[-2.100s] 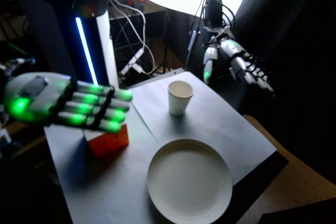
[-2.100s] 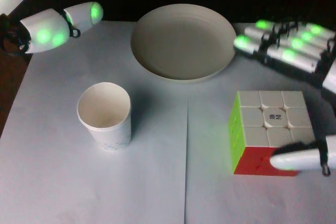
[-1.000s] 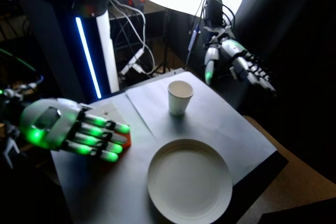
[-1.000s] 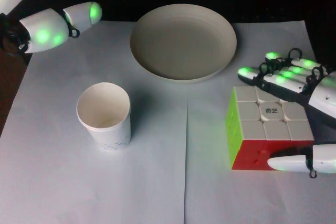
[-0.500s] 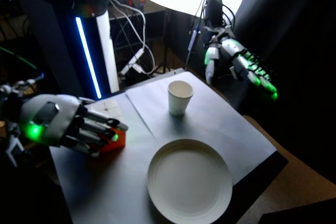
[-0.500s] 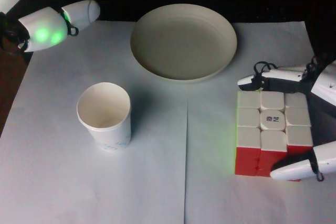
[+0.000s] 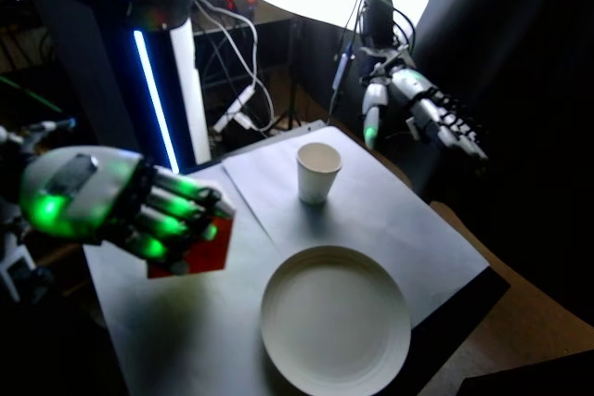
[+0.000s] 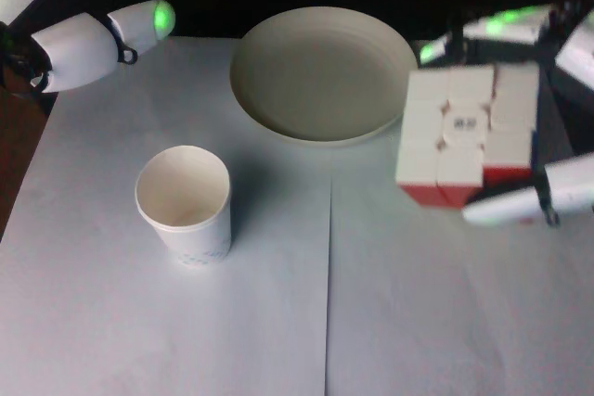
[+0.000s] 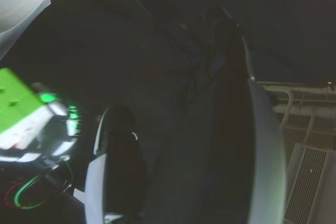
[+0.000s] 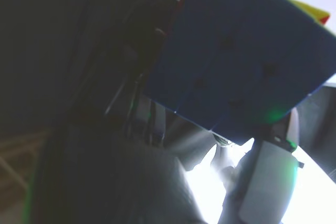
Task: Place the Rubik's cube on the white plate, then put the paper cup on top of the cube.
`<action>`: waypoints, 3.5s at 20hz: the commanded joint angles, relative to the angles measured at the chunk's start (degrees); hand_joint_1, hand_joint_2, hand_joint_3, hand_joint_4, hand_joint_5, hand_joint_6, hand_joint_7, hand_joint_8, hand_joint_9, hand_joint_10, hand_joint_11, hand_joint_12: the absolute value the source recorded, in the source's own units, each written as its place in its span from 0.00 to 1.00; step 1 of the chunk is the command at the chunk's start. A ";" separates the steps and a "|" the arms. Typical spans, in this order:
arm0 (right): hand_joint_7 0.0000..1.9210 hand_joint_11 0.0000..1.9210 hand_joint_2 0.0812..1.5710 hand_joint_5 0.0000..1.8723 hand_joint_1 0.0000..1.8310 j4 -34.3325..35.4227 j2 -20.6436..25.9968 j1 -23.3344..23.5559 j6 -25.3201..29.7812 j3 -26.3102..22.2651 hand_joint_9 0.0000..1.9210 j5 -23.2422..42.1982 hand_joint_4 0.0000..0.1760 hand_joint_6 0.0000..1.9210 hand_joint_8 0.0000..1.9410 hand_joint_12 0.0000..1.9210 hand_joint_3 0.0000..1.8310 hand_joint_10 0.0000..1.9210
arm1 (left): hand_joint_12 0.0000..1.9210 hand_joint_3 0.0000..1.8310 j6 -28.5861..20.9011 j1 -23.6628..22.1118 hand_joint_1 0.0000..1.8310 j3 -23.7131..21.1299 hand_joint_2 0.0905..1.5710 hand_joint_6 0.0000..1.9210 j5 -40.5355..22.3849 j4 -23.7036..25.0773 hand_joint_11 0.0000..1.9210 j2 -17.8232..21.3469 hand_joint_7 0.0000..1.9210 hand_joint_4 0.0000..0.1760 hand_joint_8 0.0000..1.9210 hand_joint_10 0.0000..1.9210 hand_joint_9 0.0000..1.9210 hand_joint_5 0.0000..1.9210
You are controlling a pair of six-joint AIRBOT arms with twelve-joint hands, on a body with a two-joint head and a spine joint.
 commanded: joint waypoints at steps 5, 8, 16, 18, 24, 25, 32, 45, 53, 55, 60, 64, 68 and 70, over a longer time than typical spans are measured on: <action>0.37 0.52 0.58 0.33 0.61 0.80 -5.18 8.03 -0.22 4.96 0.45 2.71 0.00 0.90 0.94 1.00 0.46 1.00 | 0.14 0.00 -0.19 -0.11 0.24 0.00 0.84 0.00 -7.11 -0.30 0.00 0.19 0.00 0.37 0.00 0.00 0.00 0.02; 0.36 0.48 0.63 0.32 0.60 0.96 -9.84 11.79 -0.22 9.41 0.41 0.04 0.01 0.88 0.91 1.00 0.37 1.00 | 0.12 0.00 -0.24 0.23 0.24 -0.01 0.85 0.00 -7.42 -0.72 0.00 0.19 0.00 0.53 0.00 0.00 0.00 0.01; 0.32 0.51 0.75 0.26 0.58 3.56 -20.85 18.73 -0.27 20.72 0.42 -9.49 0.00 0.89 0.92 1.00 0.21 1.00 | 0.11 0.00 -0.53 0.55 0.25 0.09 0.85 0.00 -8.05 -0.87 0.00 0.10 0.00 0.38 0.00 0.00 0.00 0.02; 0.36 0.66 0.72 0.26 0.60 5.81 -23.40 19.31 -0.27 24.06 0.57 -11.36 0.00 0.89 0.90 1.00 0.24 1.00 | 0.11 0.00 -0.57 0.55 0.25 0.21 0.86 0.00 -8.31 -0.88 0.00 -0.04 0.00 0.08 0.00 0.00 0.00 0.02; 0.37 0.60 0.81 0.34 0.58 10.37 -28.67 19.31 -0.27 30.66 0.52 -16.68 0.00 0.80 1.00 1.00 0.01 1.00 | 0.22 0.00 -1.35 0.52 0.25 0.38 0.84 0.00 -9.28 -0.67 0.00 -0.16 0.00 0.73 0.00 0.00 0.00 0.01; 0.33 0.41 0.85 0.27 0.59 10.80 -28.83 19.30 -0.27 30.86 0.35 -16.89 0.00 0.85 0.87 1.00 0.02 0.98 | 0.29 0.00 -1.45 0.52 0.26 0.38 0.84 0.00 -9.41 -0.64 0.00 -0.15 0.00 0.82 0.00 0.00 0.00 0.02; 0.09 0.00 0.76 0.05 0.37 12.95 -29.29 18.72 -0.27 30.81 0.03 -16.98 0.44 0.08 0.01 0.78 0.00 0.39 | 0.35 0.00 -1.76 0.56 0.23 0.33 0.85 0.00 -9.82 -0.57 0.00 -0.12 0.00 0.77 0.00 0.00 0.00 0.02; 0.00 0.00 0.72 0.00 0.29 12.93 -25.65 17.75 -1.12 26.63 0.07 -15.74 0.58 0.00 0.00 0.36 0.00 0.05 | 0.13 0.00 -1.90 0.75 0.23 0.28 0.85 0.00 -9.96 -0.84 0.00 -0.04 0.00 0.47 0.00 0.00 0.00 0.02; 0.00 0.00 0.73 0.00 0.19 9.97 -11.50 15.02 -8.36 10.76 0.00 -5.74 1.00 0.00 0.00 0.00 0.00 0.00 | 0.12 0.00 -1.89 1.83 0.18 -1.04 0.81 0.00 -10.40 -0.87 0.00 1.42 0.00 0.61 0.00 0.00 0.00 0.02; 0.00 0.00 0.70 0.00 0.21 8.98 -8.02 12.39 -8.36 7.18 0.00 -2.83 0.92 0.00 0.00 0.00 0.00 0.00 | 0.12 0.00 -1.88 2.51 0.20 -1.69 0.80 0.00 -10.95 -0.87 0.00 2.21 0.00 0.53 0.00 0.00 0.00 0.01; 0.00 0.00 0.71 0.00 0.22 8.05 0.17 6.33 -11.28 -0.88 0.00 1.83 0.92 0.00 0.00 0.00 0.00 0.00 | 0.00 0.00 -1.90 3.80 0.22 -4.12 0.72 0.00 -12.44 0.66 0.00 4.27 0.00 0.67 0.00 0.00 0.00 0.00; 0.00 0.00 0.70 0.00 0.18 8.55 4.03 4.08 -16.98 -4.98 0.00 1.83 0.47 0.00 0.00 0.00 0.00 0.00 | 0.01 0.00 -4.33 7.97 0.27 -7.13 0.64 0.00 -14.63 3.48 0.01 6.03 0.00 0.81 0.00 0.00 0.00 0.00; 0.00 0.00 0.71 0.00 0.19 9.52 4.48 3.18 -16.98 -5.02 0.00 1.82 0.56 0.00 0.00 0.00 0.00 0.00 | 0.00 0.00 -5.45 11.66 0.22 -10.07 0.62 0.00 -15.14 5.98 0.00 6.89 0.00 0.85 0.00 0.00 0.00 0.00; 0.00 0.00 0.71 0.00 0.20 9.77 4.48 2.99 -16.98 -4.98 0.00 1.81 0.49 0.00 0.00 0.00 0.00 0.00 | 0.00 0.00 -7.01 13.30 0.20 -10.45 0.62 0.00 -15.24 6.46 0.00 6.64 0.00 0.87 0.00 0.00 0.00 0.00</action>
